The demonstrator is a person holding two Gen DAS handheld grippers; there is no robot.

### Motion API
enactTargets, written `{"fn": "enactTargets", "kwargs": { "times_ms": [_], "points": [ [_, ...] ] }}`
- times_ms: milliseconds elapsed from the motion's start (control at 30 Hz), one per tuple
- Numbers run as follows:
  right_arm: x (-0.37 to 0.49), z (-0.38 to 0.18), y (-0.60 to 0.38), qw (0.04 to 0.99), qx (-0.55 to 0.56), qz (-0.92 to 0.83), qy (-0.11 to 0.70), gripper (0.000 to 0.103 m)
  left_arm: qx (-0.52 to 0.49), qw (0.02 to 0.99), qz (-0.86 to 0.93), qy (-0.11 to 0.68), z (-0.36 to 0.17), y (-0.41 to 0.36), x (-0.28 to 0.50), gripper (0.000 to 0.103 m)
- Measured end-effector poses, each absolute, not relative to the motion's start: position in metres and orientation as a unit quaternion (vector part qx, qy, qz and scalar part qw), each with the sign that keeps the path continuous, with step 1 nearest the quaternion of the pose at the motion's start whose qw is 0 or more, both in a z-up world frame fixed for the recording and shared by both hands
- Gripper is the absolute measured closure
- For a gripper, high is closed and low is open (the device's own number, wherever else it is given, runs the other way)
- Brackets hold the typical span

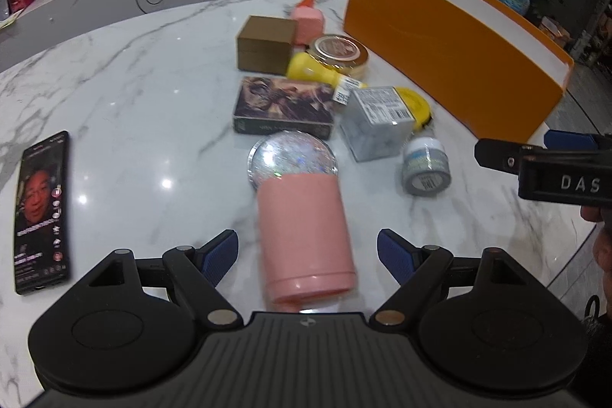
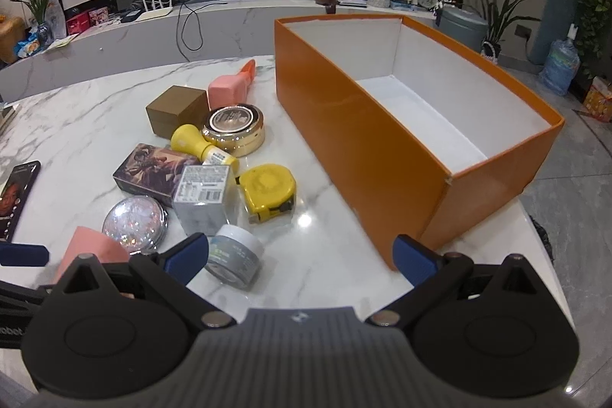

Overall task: Organize rigid objects
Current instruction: 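Grasp the pink cup with the left gripper while the right gripper grasps the grey-lidded jar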

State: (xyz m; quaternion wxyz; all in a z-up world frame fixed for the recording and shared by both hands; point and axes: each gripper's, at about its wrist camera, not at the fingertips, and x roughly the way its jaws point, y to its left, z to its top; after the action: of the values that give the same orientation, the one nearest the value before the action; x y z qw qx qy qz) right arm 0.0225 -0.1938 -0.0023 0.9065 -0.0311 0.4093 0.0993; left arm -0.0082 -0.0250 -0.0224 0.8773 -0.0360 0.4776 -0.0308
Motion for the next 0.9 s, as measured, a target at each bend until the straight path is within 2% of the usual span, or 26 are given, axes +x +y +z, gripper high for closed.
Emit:
{"fn": "enactTargets", "kwargs": {
  "times_ms": [167, 300, 433, 833, 900],
  "points": [
    [0.023, -0.013, -0.203, 0.898, -0.011, 0.11, 0.427, 0.003, -0.028, 0.876, -0.032, 0.48, -0.033, -0.03, -0.006, 0.007],
    [0.023, -0.023, -0.199, 0.894, -0.003, 0.136, 0.428, 0.003, -0.035, 0.875, -0.024, 0.482, -0.04, -0.028, -0.003, 0.012],
    [0.026, -0.033, -0.185, 0.887, -0.016, 0.144, 0.438, 0.012, -0.045, 0.873, -0.019, 0.485, -0.048, -0.022, -0.001, 0.015],
    [0.039, -0.05, -0.157, 0.87, -0.003, 0.144, 0.471, 0.02, -0.046, 0.874, -0.028, 0.482, -0.052, -0.013, 0.001, 0.02],
    [0.043, -0.053, -0.156, 0.868, 0.003, 0.139, 0.477, 0.025, -0.045, 0.875, -0.031, 0.48, -0.052, -0.013, 0.001, 0.022]
  ]
}}
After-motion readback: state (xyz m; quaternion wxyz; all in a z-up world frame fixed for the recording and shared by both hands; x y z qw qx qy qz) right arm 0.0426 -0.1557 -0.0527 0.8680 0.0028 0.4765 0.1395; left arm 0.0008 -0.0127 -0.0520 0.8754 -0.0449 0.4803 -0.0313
